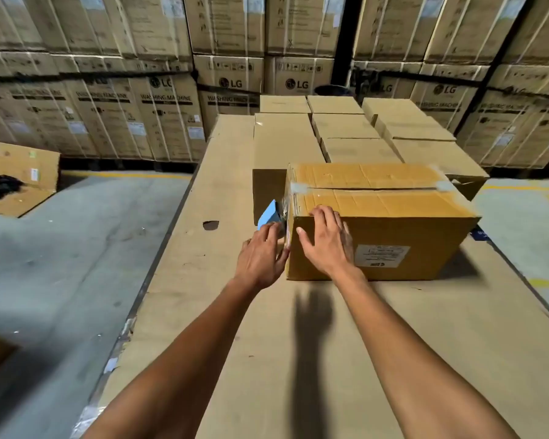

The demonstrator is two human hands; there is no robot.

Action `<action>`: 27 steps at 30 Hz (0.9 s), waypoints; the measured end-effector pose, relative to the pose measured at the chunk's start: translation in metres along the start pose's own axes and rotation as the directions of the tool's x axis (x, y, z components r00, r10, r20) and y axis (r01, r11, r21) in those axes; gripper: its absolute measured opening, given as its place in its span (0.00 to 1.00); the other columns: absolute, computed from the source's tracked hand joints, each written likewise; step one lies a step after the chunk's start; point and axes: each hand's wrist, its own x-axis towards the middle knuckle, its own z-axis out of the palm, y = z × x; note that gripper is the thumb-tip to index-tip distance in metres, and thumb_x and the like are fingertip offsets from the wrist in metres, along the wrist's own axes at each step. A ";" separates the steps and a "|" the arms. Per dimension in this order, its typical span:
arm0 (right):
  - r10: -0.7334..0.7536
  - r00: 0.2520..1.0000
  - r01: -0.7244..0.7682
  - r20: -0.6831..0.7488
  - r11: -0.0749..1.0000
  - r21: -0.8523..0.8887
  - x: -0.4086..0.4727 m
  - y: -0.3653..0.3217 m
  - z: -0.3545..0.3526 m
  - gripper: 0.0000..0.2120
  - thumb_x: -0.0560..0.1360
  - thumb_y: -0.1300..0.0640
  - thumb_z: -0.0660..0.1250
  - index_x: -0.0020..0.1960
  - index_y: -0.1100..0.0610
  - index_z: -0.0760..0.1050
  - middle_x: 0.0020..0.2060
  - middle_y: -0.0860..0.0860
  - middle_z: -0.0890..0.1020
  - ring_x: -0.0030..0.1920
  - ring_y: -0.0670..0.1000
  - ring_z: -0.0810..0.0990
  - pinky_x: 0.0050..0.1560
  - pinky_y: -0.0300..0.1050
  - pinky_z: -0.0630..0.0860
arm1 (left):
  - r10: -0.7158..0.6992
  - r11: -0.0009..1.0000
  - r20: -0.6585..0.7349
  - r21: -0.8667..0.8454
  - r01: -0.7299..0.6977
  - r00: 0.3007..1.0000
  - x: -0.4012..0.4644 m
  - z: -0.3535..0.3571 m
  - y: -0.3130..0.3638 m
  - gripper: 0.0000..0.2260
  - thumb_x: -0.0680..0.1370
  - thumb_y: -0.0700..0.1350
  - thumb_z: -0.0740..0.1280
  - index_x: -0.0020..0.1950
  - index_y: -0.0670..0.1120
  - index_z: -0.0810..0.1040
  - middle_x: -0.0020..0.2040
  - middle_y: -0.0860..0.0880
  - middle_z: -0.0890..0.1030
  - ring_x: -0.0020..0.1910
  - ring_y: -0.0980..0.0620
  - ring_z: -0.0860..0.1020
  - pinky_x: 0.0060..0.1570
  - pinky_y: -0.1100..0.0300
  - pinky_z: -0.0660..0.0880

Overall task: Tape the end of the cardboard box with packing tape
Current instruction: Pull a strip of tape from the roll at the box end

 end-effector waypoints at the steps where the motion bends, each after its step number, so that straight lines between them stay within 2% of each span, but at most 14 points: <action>1: -0.007 1.000 0.007 0.007 1.000 -0.011 0.006 -0.003 0.002 0.24 0.81 0.40 0.63 0.70 0.54 0.72 0.70 0.53 0.75 0.68 0.53 0.75 0.66 0.53 0.75 | 0.018 1.000 -0.014 0.002 -0.018 1.000 0.005 -0.002 -0.003 0.27 0.88 0.60 0.60 0.83 0.49 0.63 0.80 0.46 0.70 0.75 0.43 0.74 0.70 0.42 0.74; 6: 0.033 0.996 -0.025 0.087 0.996 -0.082 0.038 -0.010 0.009 0.30 0.81 0.37 0.63 0.75 0.55 0.69 0.74 0.55 0.73 0.74 0.56 0.73 0.74 0.56 0.71 | 0.015 1.000 -0.003 0.027 -0.015 1.000 0.032 -0.004 -0.015 0.29 0.88 0.60 0.59 0.85 0.48 0.61 0.82 0.45 0.68 0.78 0.43 0.72 0.75 0.42 0.71; 10: 0.095 0.970 -0.066 0.221 0.989 -0.135 0.056 -0.012 0.023 0.37 0.81 0.33 0.59 0.83 0.54 0.61 0.83 0.55 0.63 0.82 0.57 0.63 0.82 0.60 0.59 | 0.030 0.999 0.008 0.041 -0.030 1.000 0.051 0.002 -0.026 0.32 0.88 0.61 0.57 0.88 0.48 0.57 0.86 0.45 0.64 0.81 0.42 0.69 0.78 0.43 0.68; 14: 0.099 0.955 -0.044 0.279 0.979 -0.197 0.061 -0.009 0.034 0.36 0.83 0.35 0.56 0.85 0.52 0.57 0.85 0.53 0.60 0.85 0.55 0.57 0.83 0.60 0.50 | 0.061 0.997 0.021 0.046 -0.062 0.998 0.061 0.010 -0.031 0.31 0.89 0.62 0.53 0.89 0.48 0.55 0.87 0.45 0.62 0.83 0.43 0.67 0.80 0.44 0.64; 17: 0.084 0.955 -0.029 0.286 0.981 -0.192 0.061 -0.006 0.032 0.36 0.81 0.37 0.59 0.84 0.51 0.57 0.84 0.53 0.61 0.84 0.55 0.59 0.84 0.60 0.52 | 0.075 0.997 0.008 0.029 -0.075 0.997 0.066 0.016 -0.039 0.30 0.90 0.61 0.50 0.88 0.49 0.56 0.87 0.46 0.64 0.83 0.44 0.66 0.80 0.44 0.62; 20: 0.066 0.960 -0.022 0.271 0.986 -0.163 0.052 0.000 0.023 0.36 0.78 0.38 0.64 0.81 0.51 0.63 0.81 0.53 0.67 0.81 0.54 0.65 0.82 0.60 0.58 | 0.081 0.997 0.005 0.017 -0.081 0.997 0.066 0.023 -0.046 0.29 0.89 0.62 0.52 0.88 0.50 0.57 0.86 0.47 0.65 0.82 0.44 0.67 0.80 0.44 0.63; 23: 0.036 0.969 0.001 0.245 0.989 -0.150 0.038 0.010 0.009 0.35 0.73 0.37 0.68 0.76 0.51 0.67 0.75 0.53 0.72 0.74 0.55 0.72 0.76 0.59 0.66 | 0.103 0.994 0.031 0.043 -0.104 0.994 0.064 0.027 -0.048 0.31 0.88 0.62 0.54 0.88 0.49 0.57 0.87 0.47 0.63 0.83 0.45 0.66 0.81 0.43 0.62; 27: 0.033 0.959 0.010 0.282 0.989 -0.150 0.027 0.022 -0.010 0.36 0.68 0.35 0.69 0.70 0.50 0.68 0.68 0.51 0.74 0.69 0.54 0.73 0.70 0.58 0.70 | 0.130 0.990 0.056 0.047 -0.133 0.990 0.056 0.032 -0.048 0.32 0.87 0.61 0.59 0.87 0.49 0.59 0.87 0.47 0.63 0.83 0.45 0.65 0.81 0.43 0.62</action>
